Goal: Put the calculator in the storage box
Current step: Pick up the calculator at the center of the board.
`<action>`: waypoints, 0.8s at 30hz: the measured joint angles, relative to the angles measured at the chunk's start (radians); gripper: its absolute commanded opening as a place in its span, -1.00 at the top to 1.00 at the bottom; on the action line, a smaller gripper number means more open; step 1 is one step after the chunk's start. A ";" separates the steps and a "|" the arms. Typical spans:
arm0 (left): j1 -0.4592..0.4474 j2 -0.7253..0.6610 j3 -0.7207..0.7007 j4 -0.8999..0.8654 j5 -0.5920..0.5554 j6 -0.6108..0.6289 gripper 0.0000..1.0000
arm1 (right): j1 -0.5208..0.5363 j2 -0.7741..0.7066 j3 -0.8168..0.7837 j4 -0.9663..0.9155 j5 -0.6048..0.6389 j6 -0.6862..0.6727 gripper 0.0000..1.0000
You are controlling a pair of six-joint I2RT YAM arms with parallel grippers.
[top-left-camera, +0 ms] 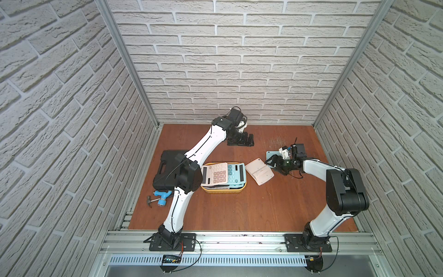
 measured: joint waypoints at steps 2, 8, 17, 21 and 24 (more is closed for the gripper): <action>-0.001 -0.007 -0.024 0.006 0.000 -0.001 -0.97 | 0.008 0.030 0.007 0.015 -0.031 -0.005 -0.71; -0.001 -0.050 -0.154 0.017 -0.007 -0.001 -0.96 | 0.063 0.032 -0.030 0.078 -0.095 -0.001 -0.73; -0.001 -0.119 -0.235 0.042 -0.012 -0.002 -0.97 | 0.070 0.027 -0.162 0.307 -0.253 0.138 -0.60; -0.001 -0.133 -0.249 0.060 -0.012 -0.002 -0.97 | 0.070 0.075 -0.197 0.467 -0.312 0.249 -0.43; -0.001 -0.134 -0.264 0.068 -0.013 -0.002 -0.97 | 0.071 0.111 -0.219 0.580 -0.349 0.332 -0.27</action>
